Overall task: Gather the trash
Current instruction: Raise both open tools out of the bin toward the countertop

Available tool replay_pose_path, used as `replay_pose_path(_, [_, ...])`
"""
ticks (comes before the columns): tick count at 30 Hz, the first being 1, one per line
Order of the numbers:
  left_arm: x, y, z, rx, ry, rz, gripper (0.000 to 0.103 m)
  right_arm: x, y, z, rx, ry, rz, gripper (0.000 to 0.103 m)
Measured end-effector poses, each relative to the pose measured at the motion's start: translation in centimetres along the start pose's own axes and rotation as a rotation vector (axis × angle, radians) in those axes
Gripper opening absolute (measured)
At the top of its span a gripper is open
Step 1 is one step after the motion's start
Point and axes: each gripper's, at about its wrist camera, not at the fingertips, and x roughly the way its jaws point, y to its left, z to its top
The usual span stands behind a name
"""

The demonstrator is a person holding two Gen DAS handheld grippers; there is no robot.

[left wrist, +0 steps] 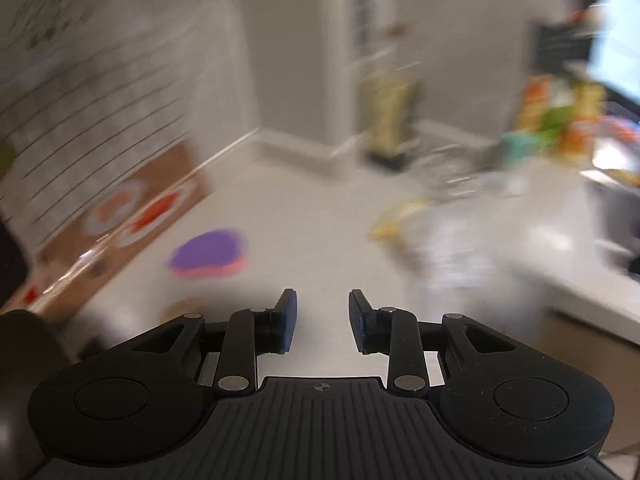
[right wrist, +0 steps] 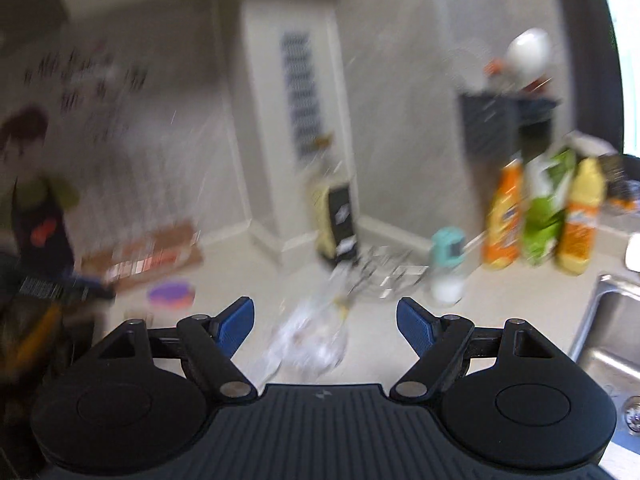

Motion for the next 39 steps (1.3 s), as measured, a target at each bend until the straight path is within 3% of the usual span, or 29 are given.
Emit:
replay_pose_path(6, [8.8,8.8,1.9,-0.277,0.212,0.167,0.032,5.1,1.9,-1.6,-0.125,0.072,0.11,0.08])
replay_pose_path(12, [14.3,11.7,3.0,-0.352,0.304,0.31,0.032,7.2,1.5,-3.5,-0.228,0.054,0.177,0.08])
replay_pose_path(18, [16.6,11.6,3.0,-0.332,0.366,0.305,0.034,9.1,-0.3,-4.5,-0.254,0.061,0.221,0.08])
replay_pose_path(27, [18.9,11.3,2.5,-0.207,0.379,0.415,0.038,11.9,-2.4,-7.0,-0.197,0.138,0.208,0.08])
replay_pose_path(39, [19.7,13.8,1.9,-0.254,0.403,0.462,0.045,11.8,-3.7,-8.1,-0.178,0.161,0.2,0.08])
